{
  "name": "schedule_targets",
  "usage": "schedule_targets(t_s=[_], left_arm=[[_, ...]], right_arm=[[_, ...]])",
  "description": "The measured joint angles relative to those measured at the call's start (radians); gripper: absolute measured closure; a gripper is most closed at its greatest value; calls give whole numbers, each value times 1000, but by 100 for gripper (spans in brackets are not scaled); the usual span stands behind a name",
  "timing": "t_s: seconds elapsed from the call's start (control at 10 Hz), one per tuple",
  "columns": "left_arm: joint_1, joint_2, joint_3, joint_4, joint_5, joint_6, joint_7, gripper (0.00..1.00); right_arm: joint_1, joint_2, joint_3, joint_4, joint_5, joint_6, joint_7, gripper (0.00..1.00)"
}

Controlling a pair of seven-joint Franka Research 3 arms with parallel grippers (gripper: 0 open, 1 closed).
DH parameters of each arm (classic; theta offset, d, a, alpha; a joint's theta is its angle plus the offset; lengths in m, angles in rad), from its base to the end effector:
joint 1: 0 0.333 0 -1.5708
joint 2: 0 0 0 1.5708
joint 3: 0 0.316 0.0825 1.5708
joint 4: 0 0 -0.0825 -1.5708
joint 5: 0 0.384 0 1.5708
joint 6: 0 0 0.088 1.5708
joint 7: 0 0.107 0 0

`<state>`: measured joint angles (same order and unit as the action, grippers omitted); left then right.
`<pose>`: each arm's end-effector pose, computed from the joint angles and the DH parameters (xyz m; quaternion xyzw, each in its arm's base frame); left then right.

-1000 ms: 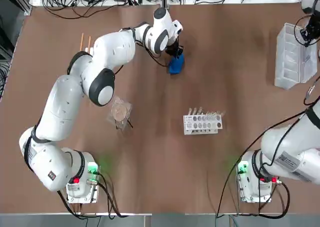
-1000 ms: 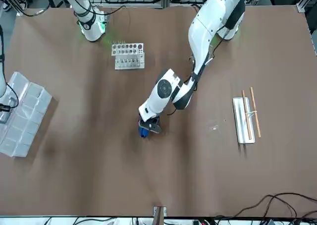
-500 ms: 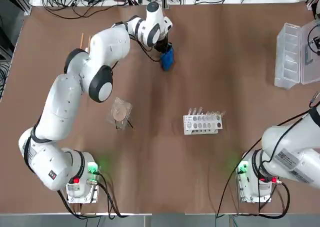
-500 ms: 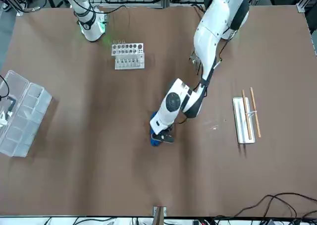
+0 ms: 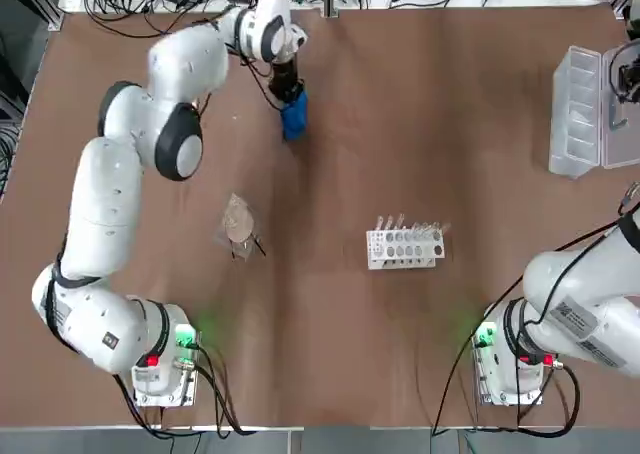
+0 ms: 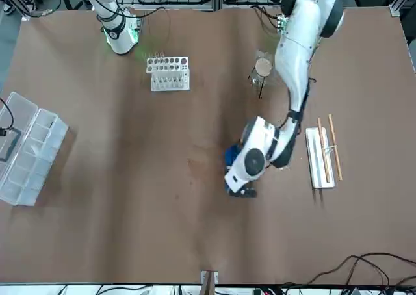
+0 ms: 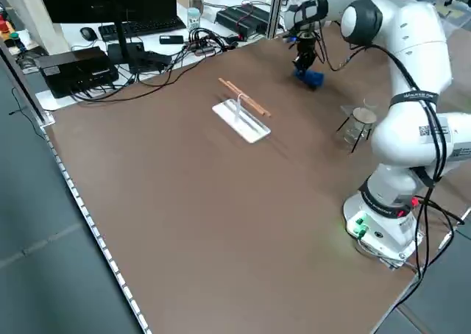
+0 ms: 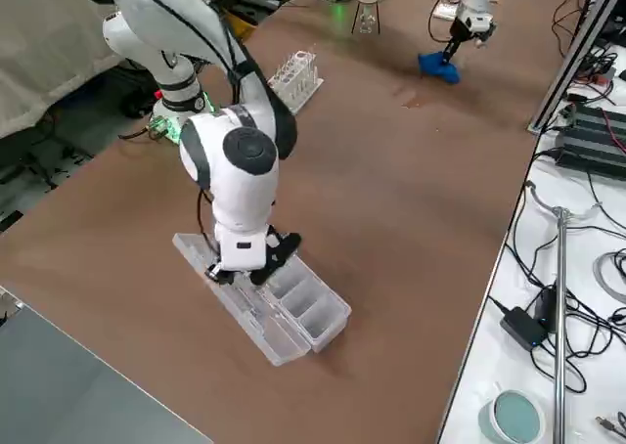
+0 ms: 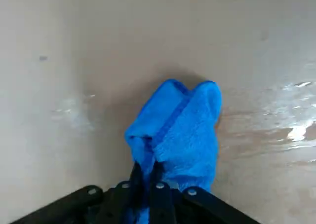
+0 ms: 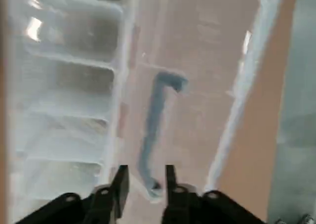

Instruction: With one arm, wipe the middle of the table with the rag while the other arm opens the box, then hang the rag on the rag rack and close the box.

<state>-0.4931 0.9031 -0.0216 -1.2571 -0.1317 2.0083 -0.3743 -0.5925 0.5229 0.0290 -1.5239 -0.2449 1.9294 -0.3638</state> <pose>0.6382 -0.3655 0.2006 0.9944 -0.0341 -0.0967 0.0271 0.5679 -0.3821 0.3481 0.9915 -0.0511 -0.0985 0.0674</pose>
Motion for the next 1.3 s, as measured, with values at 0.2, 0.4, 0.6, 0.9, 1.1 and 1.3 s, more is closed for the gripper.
schedule_targets(t_s=[0.2,0.4,0.6,0.9,1.1,1.3], left_arm=[[11,-109,1,-99,25,-1,6,91],[38,-263,4,-189,66,-13,-8,92],[117,-424,12,-277,86,-89,-32,92],[277,-614,14,-425,168,-134,-2,92],[373,-649,14,-479,191,-134,110,92],[465,-645,14,-487,192,-128,253,92]], right_arm=[[23,-57,97,106,36,-204,-2,25],[42,-129,219,127,73,-273,0,1],[75,-140,303,122,107,-292,22,1],[195,-144,330,119,122,-290,189,1],[237,-179,335,122,123,-291,284,1],[246,-210,344,123,123,-288,327,1]])
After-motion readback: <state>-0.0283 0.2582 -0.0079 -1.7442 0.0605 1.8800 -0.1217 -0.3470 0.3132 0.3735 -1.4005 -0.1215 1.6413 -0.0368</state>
